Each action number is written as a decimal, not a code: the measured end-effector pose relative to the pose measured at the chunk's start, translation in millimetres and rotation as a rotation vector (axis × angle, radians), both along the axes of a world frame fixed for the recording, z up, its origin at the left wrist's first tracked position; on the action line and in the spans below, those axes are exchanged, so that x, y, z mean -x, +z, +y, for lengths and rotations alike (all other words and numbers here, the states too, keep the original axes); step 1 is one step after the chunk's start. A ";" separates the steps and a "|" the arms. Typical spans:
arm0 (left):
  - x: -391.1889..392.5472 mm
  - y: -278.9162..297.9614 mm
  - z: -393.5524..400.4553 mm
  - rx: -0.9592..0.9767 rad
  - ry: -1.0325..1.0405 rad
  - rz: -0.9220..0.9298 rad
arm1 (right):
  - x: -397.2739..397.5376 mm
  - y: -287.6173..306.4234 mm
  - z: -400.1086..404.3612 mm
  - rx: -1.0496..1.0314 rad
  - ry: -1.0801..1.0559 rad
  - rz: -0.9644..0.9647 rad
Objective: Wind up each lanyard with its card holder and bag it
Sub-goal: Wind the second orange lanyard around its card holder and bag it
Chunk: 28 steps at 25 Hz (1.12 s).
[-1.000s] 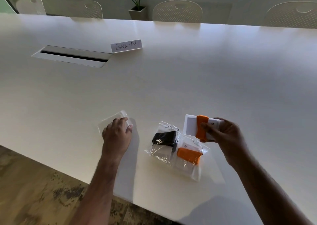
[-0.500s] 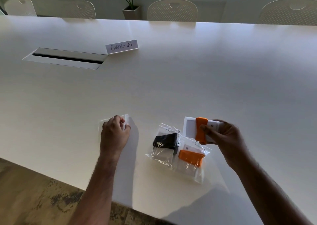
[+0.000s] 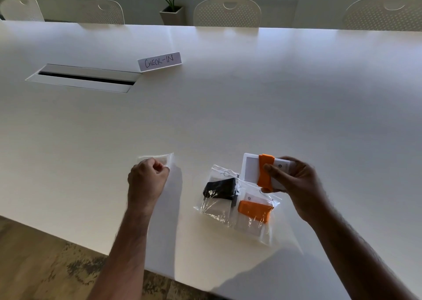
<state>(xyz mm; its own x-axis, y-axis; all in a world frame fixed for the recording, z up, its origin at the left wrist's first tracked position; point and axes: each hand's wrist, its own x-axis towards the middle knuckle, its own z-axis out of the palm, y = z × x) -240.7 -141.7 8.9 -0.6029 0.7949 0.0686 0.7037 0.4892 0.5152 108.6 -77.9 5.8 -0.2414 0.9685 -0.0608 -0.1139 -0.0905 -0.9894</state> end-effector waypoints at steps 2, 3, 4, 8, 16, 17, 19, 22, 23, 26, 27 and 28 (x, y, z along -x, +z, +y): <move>-5.2 9.5 -1.2 -0.009 0.031 -0.029 | 0.4 1.4 -1.1 0.005 0.001 0.009; -8.6 15.4 -2.4 -0.035 0.037 -0.042 | 0.8 1.7 -1.6 0.010 0.001 0.015; -12.6 22.1 -3.6 -0.068 0.036 -0.049 | 1.5 2.7 -2.2 0.014 0.002 0.021; -34.2 51.4 -3.5 -0.211 -0.057 -0.053 | 7.2 12.0 -6.0 0.013 0.019 0.042; -99.7 90.2 3.6 -0.432 -0.362 0.036 | 14.6 47.7 -15.8 -0.041 0.043 0.068; -108.7 92.1 5.5 -0.445 -0.394 0.064 | 12.4 50.1 -16.0 -0.047 0.037 0.072; -127.9 93.7 9.0 -0.454 -0.445 0.106 | 5.8 53.6 -17.1 -0.061 0.019 0.062; -152.6 91.5 12.2 -0.457 -0.502 0.138 | -7.5 55.6 -18.8 -0.080 -0.030 0.046; -158.9 90.4 13.7 -0.463 -0.518 0.149 | -13.0 54.9 -19.3 -0.081 -0.053 0.055; -175.1 88.4 18.5 -0.490 -0.558 0.149 | -29.7 52.3 -20.8 -0.070 -0.111 0.074; -180.3 88.2 20.0 -0.497 -0.568 0.142 | -34.6 51.0 -21.2 -0.065 -0.124 0.073; -185.9 88.0 21.1 -0.505 -0.579 0.140 | -39.2 49.7 -21.9 -0.060 -0.134 0.074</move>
<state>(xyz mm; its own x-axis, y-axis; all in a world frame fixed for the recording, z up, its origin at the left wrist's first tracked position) -54.9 -120.5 96.9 -0.0605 0.8325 0.5507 0.8503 -0.2460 0.4653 147.8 -99.9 55.5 -0.1116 0.9937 0.0116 -0.1939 -0.0104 -0.9810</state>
